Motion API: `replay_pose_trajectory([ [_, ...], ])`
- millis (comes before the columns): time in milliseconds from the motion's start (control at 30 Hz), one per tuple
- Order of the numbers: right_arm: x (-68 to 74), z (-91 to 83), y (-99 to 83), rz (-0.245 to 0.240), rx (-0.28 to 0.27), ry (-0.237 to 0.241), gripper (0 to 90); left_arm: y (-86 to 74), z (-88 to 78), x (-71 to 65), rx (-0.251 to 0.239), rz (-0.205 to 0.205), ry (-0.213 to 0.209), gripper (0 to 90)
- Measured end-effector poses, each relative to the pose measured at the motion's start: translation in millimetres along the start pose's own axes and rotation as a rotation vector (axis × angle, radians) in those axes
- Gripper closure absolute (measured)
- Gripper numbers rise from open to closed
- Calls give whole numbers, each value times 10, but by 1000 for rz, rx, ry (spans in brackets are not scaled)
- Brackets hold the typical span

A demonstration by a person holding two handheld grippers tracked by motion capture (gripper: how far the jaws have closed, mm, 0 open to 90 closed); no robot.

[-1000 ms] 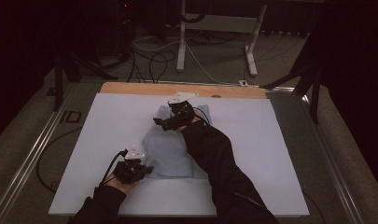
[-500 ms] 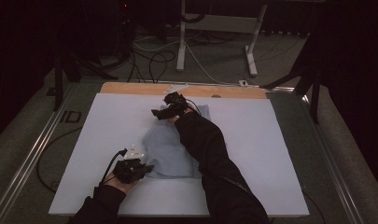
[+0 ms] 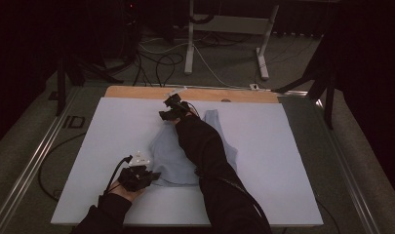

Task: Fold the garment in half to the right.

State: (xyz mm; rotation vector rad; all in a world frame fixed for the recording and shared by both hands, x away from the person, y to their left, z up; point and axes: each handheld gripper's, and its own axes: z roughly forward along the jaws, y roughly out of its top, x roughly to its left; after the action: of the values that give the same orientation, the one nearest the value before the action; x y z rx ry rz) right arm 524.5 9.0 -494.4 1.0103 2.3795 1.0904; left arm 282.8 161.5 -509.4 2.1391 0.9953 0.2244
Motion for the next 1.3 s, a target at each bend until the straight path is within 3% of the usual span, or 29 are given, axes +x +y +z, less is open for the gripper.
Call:
replay_pose_trajectory([
  [133,-10,129,-32,13,57,-41,462,10,1,-3,-2,1,-7,865],
  [400,-34,233,-52,35,105,-51,459,22,9,-21,-5,1,-16,865],
  [600,-3,316,-90,-3,164,-74,469,22,19,-29,-5,2,-18,865],
  [700,9,320,-88,-15,171,-76,510,19,20,-21,-4,-1,-20,865],
  [733,22,309,-80,-38,184,-70,586,16,22,-27,-3,-1,-19,865],
  [833,19,305,-69,-61,194,-65,653,19,27,-34,-1,7,-21,865],
  [933,41,287,-72,-82,209,-86,805,6,43,-36,2,7,-10,865],
  [1000,45,284,-75,-103,211,-95,845,0,57,-25,4,-1,-11,865],
  [1167,67,276,-61,-122,224,-115,863,1,53,-17,1,-4,-13,865],
  [1300,48,238,-57,-105,201,-98,866,9,44,-25,-5,-9,-16,865],
])
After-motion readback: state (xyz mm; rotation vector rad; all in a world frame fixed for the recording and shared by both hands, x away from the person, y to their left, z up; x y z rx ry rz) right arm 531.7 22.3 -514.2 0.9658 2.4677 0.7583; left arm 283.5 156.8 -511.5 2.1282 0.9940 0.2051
